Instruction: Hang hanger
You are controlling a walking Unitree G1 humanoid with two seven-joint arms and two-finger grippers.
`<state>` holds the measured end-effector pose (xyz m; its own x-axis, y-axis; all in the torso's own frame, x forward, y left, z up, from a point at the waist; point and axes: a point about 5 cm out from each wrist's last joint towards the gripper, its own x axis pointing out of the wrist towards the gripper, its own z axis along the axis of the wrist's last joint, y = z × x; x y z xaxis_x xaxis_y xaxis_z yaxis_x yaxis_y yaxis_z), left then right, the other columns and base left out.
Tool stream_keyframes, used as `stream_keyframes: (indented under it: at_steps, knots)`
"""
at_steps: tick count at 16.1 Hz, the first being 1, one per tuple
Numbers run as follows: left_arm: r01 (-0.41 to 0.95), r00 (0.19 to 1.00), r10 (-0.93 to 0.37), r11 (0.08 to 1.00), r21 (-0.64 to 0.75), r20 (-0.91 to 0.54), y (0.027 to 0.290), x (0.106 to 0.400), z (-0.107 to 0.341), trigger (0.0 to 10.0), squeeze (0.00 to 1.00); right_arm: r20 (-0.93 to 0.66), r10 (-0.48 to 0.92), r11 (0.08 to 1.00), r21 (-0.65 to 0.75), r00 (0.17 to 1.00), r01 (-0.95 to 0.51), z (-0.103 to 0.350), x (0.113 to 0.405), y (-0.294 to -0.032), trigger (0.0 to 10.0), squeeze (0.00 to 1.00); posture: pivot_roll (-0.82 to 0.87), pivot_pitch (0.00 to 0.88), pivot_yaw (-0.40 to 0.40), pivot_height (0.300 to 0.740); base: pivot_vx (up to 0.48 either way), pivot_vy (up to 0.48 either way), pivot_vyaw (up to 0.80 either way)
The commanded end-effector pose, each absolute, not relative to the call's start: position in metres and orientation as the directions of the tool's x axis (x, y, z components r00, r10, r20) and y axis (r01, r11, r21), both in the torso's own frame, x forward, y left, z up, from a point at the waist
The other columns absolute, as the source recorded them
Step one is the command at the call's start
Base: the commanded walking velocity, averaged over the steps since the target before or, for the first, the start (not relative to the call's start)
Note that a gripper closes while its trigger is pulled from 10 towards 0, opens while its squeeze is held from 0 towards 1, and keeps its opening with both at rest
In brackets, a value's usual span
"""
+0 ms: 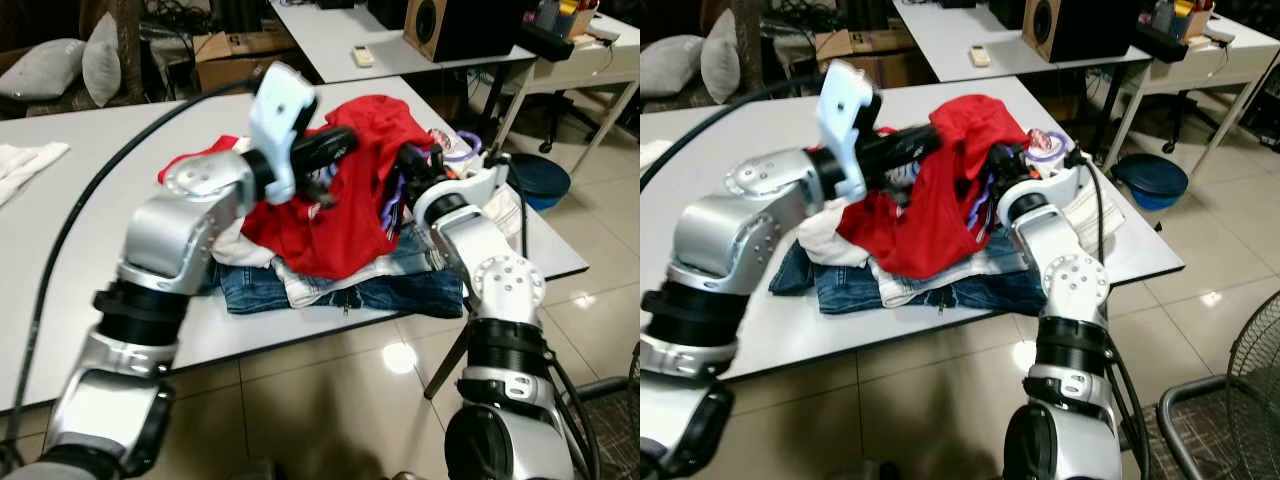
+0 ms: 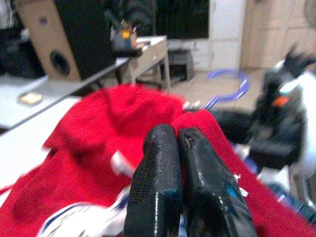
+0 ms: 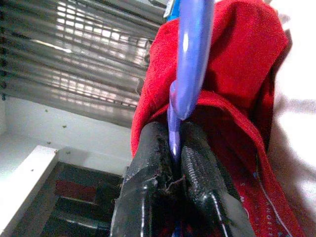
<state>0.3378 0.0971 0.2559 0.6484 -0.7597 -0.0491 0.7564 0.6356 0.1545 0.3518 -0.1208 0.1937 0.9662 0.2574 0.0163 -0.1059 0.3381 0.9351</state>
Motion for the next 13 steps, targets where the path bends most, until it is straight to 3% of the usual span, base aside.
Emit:
stream_keyframes:
  at_steps: [1,4,6,7,8,9,13]
  knots:
    - [0.801,0.597,-0.797,0.586,0.122,-0.092,0.097,0.333,0.250,10.0,1.00,0.028,0.270,0.337,0.934,0.962,-0.122,0.198,0.348,-0.122,10.0,0.00,-0.01,0.000,0.044,0.740,0.000,0.000,0.00]
    - [0.806,0.592,-0.791,0.584,0.097,-0.151,0.110,0.334,0.239,10.0,1.00,0.045,0.271,0.337,0.931,0.962,-0.138,0.202,0.344,-0.132,10.0,0.00,-0.01,0.000,0.050,0.740,0.000,0.000,0.00]
    - [0.774,0.632,-0.753,0.627,0.094,-0.183,0.121,0.340,0.232,10.0,1.00,0.048,0.265,0.348,0.927,0.963,-0.142,0.204,0.343,-0.136,10.0,0.00,-0.01,0.000,0.053,0.740,0.000,0.000,0.00]
    - [0.714,0.697,-0.687,0.692,0.108,-0.204,0.136,0.349,0.223,10.0,0.96,0.045,0.258,0.385,0.911,0.965,-0.146,0.205,0.343,-0.140,10.0,0.00,-0.01,0.000,0.065,0.740,0.000,0.000,0.00]
    - [0.690,0.719,-0.663,0.716,0.103,-0.208,0.148,0.352,0.217,10.0,0.00,0.034,0.261,0.434,0.889,0.965,-0.148,0.207,0.342,-0.142,10.0,0.00,-0.01,0.000,0.067,0.740,0.000,0.000,0.00]
    - [0.678,0.727,-0.649,0.730,0.085,-0.225,0.161,0.351,0.210,10.0,0.00,0.007,0.276,0.508,0.848,0.961,-0.152,0.208,0.340,-0.143,10.0,0.00,-0.01,0.000,0.073,0.740,0.000,0.000,0.00]
    - [0.666,0.736,-0.645,0.744,0.053,-0.207,0.175,0.345,0.208,10.0,0.00,0.020,0.293,0.505,0.845,0.956,-0.173,0.216,0.337,-0.143,10.0,0.00,-0.03,0.000,0.083,0.740,0.000,0.000,0.75]
